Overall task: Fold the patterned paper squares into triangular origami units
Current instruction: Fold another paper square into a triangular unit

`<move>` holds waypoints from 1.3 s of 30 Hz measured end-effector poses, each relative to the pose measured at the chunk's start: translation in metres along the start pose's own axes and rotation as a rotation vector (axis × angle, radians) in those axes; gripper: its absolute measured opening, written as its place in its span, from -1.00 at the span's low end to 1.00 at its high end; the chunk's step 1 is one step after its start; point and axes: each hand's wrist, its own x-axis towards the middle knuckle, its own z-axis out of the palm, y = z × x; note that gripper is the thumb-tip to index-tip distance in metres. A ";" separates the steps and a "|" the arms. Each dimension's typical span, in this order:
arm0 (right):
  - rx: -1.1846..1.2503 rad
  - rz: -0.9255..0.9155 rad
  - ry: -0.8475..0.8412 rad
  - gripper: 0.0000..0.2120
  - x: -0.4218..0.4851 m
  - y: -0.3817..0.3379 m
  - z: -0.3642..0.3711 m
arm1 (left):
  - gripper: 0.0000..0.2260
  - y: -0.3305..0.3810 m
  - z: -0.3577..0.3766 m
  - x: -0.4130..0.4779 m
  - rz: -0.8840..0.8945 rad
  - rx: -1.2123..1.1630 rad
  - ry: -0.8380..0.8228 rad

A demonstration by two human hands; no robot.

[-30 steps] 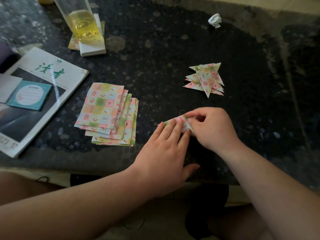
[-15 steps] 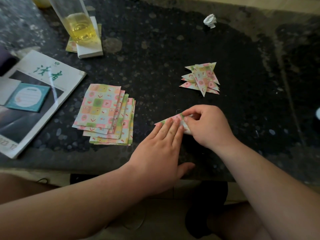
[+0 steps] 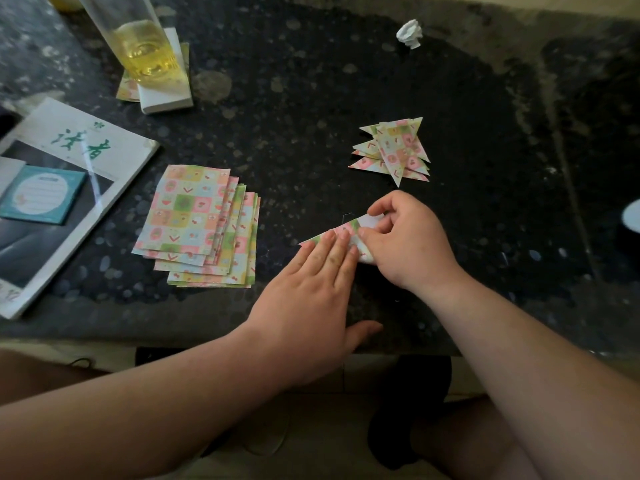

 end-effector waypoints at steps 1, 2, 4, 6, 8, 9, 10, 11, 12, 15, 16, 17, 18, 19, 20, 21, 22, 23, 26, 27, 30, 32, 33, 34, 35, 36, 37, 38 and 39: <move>-0.002 0.001 0.000 -0.79 0.000 0.000 0.000 | -0.20 0.000 0.000 0.000 0.000 0.000 0.004; -0.005 0.001 0.000 -0.80 0.000 -0.001 0.000 | -0.20 0.000 0.001 0.000 0.000 0.000 0.007; -0.013 0.000 -0.003 -0.81 0.000 -0.001 0.000 | -0.20 -0.001 0.002 0.001 0.001 0.000 0.014; -0.014 -0.003 -0.001 -0.82 -0.001 -0.001 0.000 | -0.20 -0.001 0.003 0.001 0.002 0.001 0.021; -0.014 -0.005 0.001 -0.83 -0.001 -0.001 0.000 | -0.19 -0.001 0.003 0.001 0.005 0.001 0.017; -0.017 -0.004 0.001 -0.83 0.000 0.000 0.000 | -0.19 -0.001 0.003 0.001 0.006 0.002 0.014; -0.019 -0.004 0.001 -0.83 0.000 0.000 0.000 | -0.19 -0.001 0.003 0.001 0.005 0.001 0.013; -0.021 -0.004 0.001 -0.84 0.000 0.000 0.000 | -0.19 -0.001 0.003 0.001 0.005 0.000 0.013; -0.022 -0.004 0.000 -0.84 0.000 0.000 0.000 | -0.19 -0.001 0.003 0.001 0.005 -0.001 0.012; -0.015 -0.002 -0.002 -0.84 0.000 0.000 0.001 | -0.19 -0.001 0.003 0.001 0.002 0.004 0.002; -0.011 -0.001 -0.003 -0.84 0.000 0.000 0.001 | -0.19 -0.001 0.003 0.001 0.000 0.006 0.001; -0.010 -0.001 -0.002 -0.84 0.000 0.000 0.001 | -0.19 -0.001 0.003 0.001 0.000 0.006 0.003; -0.011 -0.002 0.000 -0.84 0.000 0.000 0.001 | -0.20 -0.001 0.004 0.001 0.001 0.005 0.006; -0.013 -0.003 0.002 -0.84 0.000 0.000 0.001 | -0.20 -0.001 0.004 0.001 0.003 0.004 0.011; -0.015 -0.003 0.005 -0.84 0.000 0.000 0.001 | -0.20 -0.001 0.005 0.001 0.005 0.006 0.019; -0.014 -0.002 0.006 -0.84 0.000 0.000 0.001 | -0.20 -0.001 0.006 0.000 0.008 0.010 0.028; -0.013 -0.001 0.007 -0.85 0.000 0.000 0.001 | -0.20 -0.002 0.007 0.000 0.009 0.010 0.037; -0.014 -0.002 0.007 -0.85 0.000 0.000 0.001 | -0.19 -0.001 0.008 -0.001 0.006 0.007 0.046; -0.016 -0.002 0.005 -0.86 -0.001 0.000 0.000 | -0.16 0.001 0.010 -0.001 -0.010 -0.011 0.065; -0.016 -0.002 0.004 -0.87 -0.001 -0.001 -0.001 | -0.14 0.002 0.011 0.000 -0.013 -0.018 0.072; -0.027 -0.003 0.014 -0.88 -0.002 -0.002 0.000 | -0.12 0.007 0.013 0.001 -0.013 -0.018 0.077; -0.027 0.009 0.016 -0.87 -0.003 -0.003 -0.002 | -0.13 0.011 0.012 0.003 -0.015 0.001 0.056; -0.020 0.017 0.012 -0.87 -0.003 -0.003 -0.003 | -0.13 0.013 0.011 0.003 -0.020 0.005 0.049; -0.011 0.026 0.006 -0.88 -0.003 -0.004 -0.005 | -0.13 0.015 0.010 0.004 -0.025 0.006 0.045; -0.004 0.035 -0.001 -0.89 -0.002 -0.004 -0.009 | -0.13 0.016 0.009 0.004 -0.027 0.009 0.043; -0.002 0.045 -0.011 -0.90 -0.003 -0.004 -0.012 | -0.13 0.018 0.009 0.005 -0.025 0.014 0.040; -0.011 0.054 -0.028 -0.91 -0.003 -0.004 -0.017 | -0.13 0.019 0.009 0.005 -0.022 0.024 0.035; -0.034 0.064 -0.054 -0.92 -0.003 -0.004 -0.021 | -0.13 0.020 0.009 0.005 -0.020 0.036 0.028; -0.064 0.072 -0.084 -0.92 -0.004 -0.003 -0.024 | -0.12 0.021 0.009 0.005 -0.021 0.051 0.020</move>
